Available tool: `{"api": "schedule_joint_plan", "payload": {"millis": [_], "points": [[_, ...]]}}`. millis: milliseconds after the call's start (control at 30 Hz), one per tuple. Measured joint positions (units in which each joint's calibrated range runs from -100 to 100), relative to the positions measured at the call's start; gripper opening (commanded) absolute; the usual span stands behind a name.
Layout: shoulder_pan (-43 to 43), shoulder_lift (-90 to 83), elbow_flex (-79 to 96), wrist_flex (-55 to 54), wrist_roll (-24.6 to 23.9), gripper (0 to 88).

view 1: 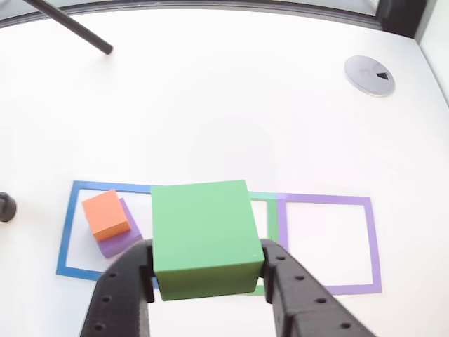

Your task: Tower of hanoi

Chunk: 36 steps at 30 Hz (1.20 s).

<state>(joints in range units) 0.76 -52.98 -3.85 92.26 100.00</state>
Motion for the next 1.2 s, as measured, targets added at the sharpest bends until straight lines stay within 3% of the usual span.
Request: {"api": "schedule_joint_plan", "payload": {"millis": [467, 667, 833, 1200], "points": [[-18.8, -2.8, -5.1, 5.2, -0.5, 2.5], [-23.6, -3.5, 5.7, 2.1, -0.2, 2.5], [-24.0, -4.7, 27.4, -14.0, -0.4, 2.5], [-23.9, 4.1, 72.0, -72.5, -0.5, 2.5]]}}
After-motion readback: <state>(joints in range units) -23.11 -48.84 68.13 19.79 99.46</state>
